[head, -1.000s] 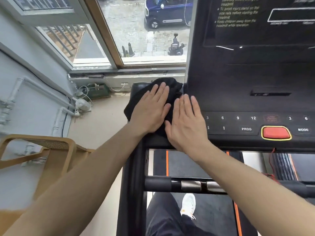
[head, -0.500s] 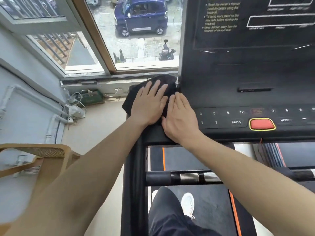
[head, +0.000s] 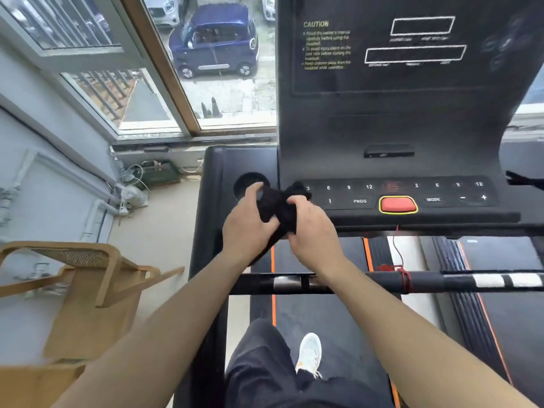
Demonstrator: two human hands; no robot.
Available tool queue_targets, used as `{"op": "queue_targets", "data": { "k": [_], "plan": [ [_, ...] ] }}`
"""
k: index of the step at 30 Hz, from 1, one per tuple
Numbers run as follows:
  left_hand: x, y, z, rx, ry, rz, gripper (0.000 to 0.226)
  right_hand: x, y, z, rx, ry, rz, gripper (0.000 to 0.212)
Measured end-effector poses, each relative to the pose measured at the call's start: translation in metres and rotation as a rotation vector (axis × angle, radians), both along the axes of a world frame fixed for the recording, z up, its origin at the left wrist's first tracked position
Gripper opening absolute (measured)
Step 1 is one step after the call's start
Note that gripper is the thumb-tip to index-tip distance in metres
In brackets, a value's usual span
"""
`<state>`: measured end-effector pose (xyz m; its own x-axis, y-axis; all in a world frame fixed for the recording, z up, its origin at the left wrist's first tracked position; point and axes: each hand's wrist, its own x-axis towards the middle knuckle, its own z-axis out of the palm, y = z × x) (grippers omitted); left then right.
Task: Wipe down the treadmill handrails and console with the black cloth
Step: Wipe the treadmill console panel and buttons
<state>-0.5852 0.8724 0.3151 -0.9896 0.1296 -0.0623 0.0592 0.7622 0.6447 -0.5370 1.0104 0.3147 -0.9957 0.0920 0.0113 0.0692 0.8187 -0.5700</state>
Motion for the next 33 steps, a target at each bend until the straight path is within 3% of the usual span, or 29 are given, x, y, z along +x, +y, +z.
{"op": "queue_targets", "data": {
  "k": [2, 4, 6, 10, 13, 15, 17, 19, 20, 22, 24, 26, 28, 33],
  "plan": [
    [0.0, 0.009, 0.009, -0.059, -0.023, -0.017, 0.029, -0.001, 0.018, 0.013, -0.115, -0.096, -0.046, 0.045],
    [-0.006, 0.013, 0.016, -0.039, -0.088, -0.001, 0.031, -0.004, 0.037, 0.029, -0.199, -0.211, -0.037, 0.046],
    [-0.013, 0.015, 0.027, 0.095, -0.186, -0.008, 0.034, -0.006, 0.055, 0.047, -0.441, -0.31, -0.015, 0.044],
    [-0.031, 0.017, 0.051, 0.384, -0.371, -0.117, 0.047, -0.017, 0.087, 0.064, -0.718, -0.183, -0.083, 0.002],
    [-0.045, 0.024, 0.064, 0.627, -0.539, -0.109, 0.046, -0.024, 0.116, 0.069, -0.88, -0.093, -0.062, 0.025],
    [-0.05, 0.034, 0.074, 0.665, -0.447, -0.028, 0.03, -0.031, 0.135, 0.075, -0.909, -0.029, -0.021, 0.035],
    [-0.054, 0.048, 0.075, 0.542, -0.217, 0.132, 0.026, -0.042, 0.149, 0.074, -0.776, 0.077, -0.051, 0.039],
    [-0.052, 0.063, 0.07, 0.262, 0.04, 0.328, 0.044, -0.05, 0.155, 0.063, -0.3, 0.174, -0.151, 0.042],
    [-0.048, 0.068, 0.064, 0.081, 0.172, 0.352, 0.055, -0.05, 0.153, 0.056, -0.065, 0.204, -0.218, 0.046],
    [-0.038, 0.08, 0.044, -0.173, 0.347, 0.219, 0.063, -0.048, 0.141, 0.035, 0.206, 0.293, -0.189, 0.054],
    [-0.034, 0.091, 0.015, -0.304, 0.348, 0.009, 0.059, -0.05, 0.125, 0.013, 0.323, 0.289, 0.031, 0.059],
    [-0.039, 0.097, -0.011, -0.418, 0.213, -0.111, 0.062, -0.064, 0.113, -0.006, 0.391, 0.155, 0.191, 0.064],
    [-0.051, 0.099, -0.027, -0.505, 0.13, -0.17, 0.066, -0.081, 0.109, -0.018, 0.417, 0.034, 0.254, 0.065],
    [-0.081, 0.107, -0.03, -0.643, 0.236, -0.298, 0.067, -0.1, 0.121, -0.024, 0.432, 0.02, 0.289, 0.067]
  ]
}}
